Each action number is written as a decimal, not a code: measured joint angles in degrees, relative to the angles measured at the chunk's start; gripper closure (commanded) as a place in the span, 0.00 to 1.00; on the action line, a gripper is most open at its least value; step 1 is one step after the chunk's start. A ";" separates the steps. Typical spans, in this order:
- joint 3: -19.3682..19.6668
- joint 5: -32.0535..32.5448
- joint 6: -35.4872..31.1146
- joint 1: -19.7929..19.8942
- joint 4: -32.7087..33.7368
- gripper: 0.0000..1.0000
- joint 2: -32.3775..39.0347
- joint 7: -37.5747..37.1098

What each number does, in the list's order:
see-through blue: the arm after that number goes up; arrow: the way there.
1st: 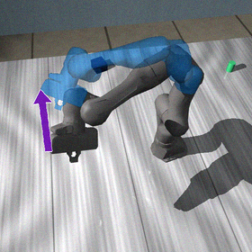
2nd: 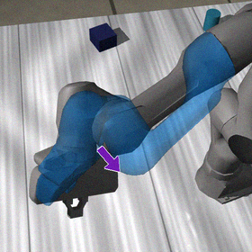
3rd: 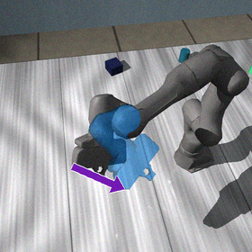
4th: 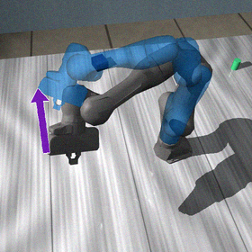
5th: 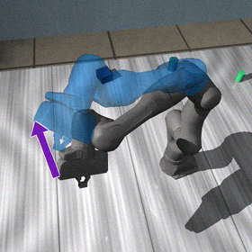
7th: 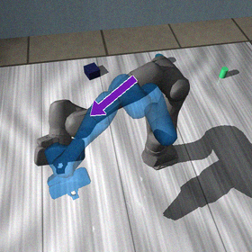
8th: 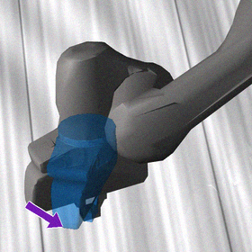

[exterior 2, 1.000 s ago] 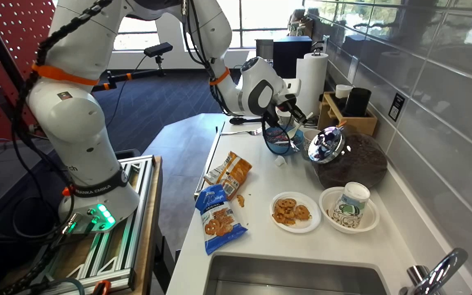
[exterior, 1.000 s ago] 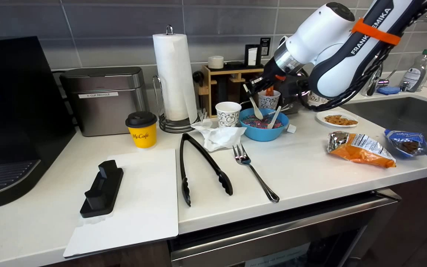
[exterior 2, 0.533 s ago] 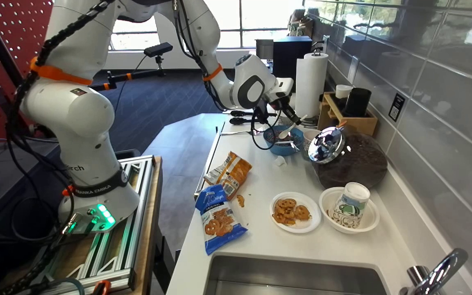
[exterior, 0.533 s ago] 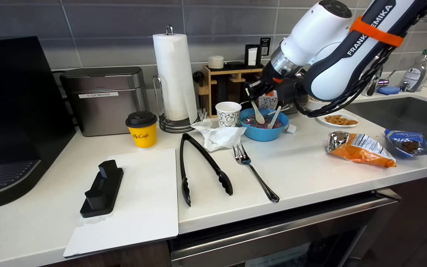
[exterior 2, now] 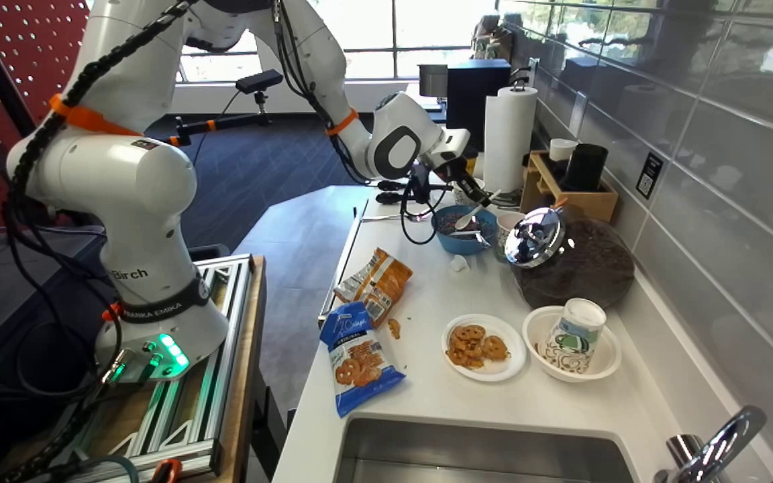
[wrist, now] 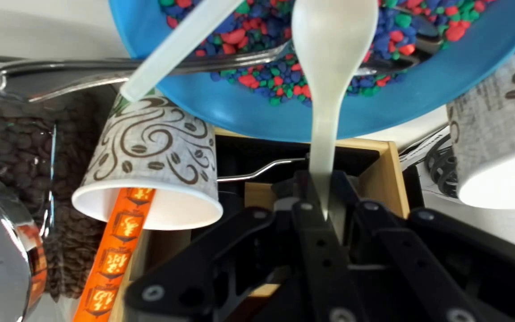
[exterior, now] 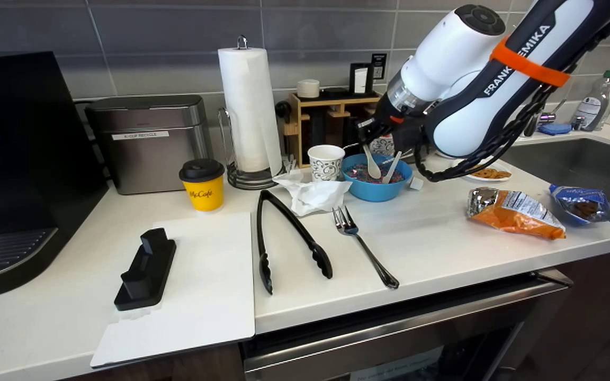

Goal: Use the white spoon to remove some contents from the blue bowl then put the spoon back on the counter.

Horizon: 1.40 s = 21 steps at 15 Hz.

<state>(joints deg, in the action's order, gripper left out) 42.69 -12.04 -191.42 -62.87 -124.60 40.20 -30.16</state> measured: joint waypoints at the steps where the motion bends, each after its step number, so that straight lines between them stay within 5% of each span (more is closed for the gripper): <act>1: 1.23 -1.54 0.00 -1.74 -0.04 0.97 1.04 0.17; 8: 2.78 -11.45 0.58 -7.37 -0.08 0.97 4.96 3.69; 21: 4.78 -8.75 15.27 -7.54 3.72 0.97 4.01 5.01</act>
<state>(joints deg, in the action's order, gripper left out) 47.47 -20.79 -176.14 -70.40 -120.89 44.21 -25.15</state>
